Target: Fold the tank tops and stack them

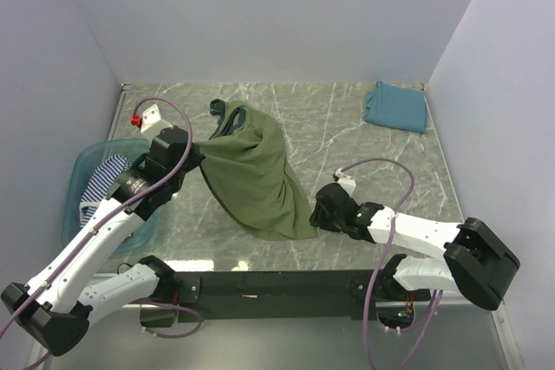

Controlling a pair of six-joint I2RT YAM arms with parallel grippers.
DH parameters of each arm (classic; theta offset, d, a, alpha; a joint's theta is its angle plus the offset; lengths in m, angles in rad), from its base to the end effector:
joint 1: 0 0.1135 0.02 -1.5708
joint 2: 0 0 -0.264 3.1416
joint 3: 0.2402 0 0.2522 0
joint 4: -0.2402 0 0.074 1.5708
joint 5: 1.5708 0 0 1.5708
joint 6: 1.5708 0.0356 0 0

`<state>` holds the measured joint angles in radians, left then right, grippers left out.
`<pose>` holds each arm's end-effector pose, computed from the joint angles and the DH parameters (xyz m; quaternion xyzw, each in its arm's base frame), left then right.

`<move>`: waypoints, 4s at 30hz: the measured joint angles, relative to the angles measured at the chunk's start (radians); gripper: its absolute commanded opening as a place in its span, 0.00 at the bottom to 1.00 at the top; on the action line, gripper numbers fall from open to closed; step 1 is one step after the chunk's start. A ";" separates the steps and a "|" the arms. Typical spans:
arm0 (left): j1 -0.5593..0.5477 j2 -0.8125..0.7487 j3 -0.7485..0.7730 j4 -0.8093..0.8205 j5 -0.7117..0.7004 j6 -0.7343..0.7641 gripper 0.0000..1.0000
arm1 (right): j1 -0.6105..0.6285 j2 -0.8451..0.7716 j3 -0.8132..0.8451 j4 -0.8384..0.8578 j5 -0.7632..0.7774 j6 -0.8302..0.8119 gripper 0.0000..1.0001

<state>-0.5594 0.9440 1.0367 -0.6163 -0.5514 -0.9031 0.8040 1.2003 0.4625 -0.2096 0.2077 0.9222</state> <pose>0.1742 -0.0871 0.3576 -0.2766 0.7978 -0.1458 0.5156 0.1507 0.1458 0.1508 0.0877 0.9432 0.1676 0.2733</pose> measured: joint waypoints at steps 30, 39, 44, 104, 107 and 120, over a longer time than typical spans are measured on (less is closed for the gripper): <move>0.000 -0.018 0.023 -0.020 0.031 0.039 0.01 | 0.332 0.124 0.165 -0.258 0.270 0.234 0.00; 0.000 0.014 0.425 -0.084 0.066 0.121 0.00 | 0.159 -0.303 0.750 -0.500 0.324 -0.044 0.00; 0.000 0.012 0.660 -0.053 0.134 0.166 0.01 | 0.151 -0.378 1.109 -0.502 0.349 -0.224 0.00; 0.392 0.011 -0.542 0.432 0.726 -0.051 0.01 | -0.634 -0.360 -0.018 -0.090 -0.344 -0.287 0.00; 0.384 -0.060 -0.587 0.385 0.717 -0.064 0.01 | -0.634 -0.407 -0.102 -0.117 -0.378 -0.251 0.00; 0.357 -0.377 -0.628 0.085 0.658 -0.172 0.01 | -0.634 -0.677 -0.068 -0.425 -0.341 -0.125 0.10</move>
<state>-0.2020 0.5671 0.4091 -0.5316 0.1062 -1.0752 0.1696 0.5232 0.3946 -0.6342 -0.1337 0.7971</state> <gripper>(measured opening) 0.023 0.080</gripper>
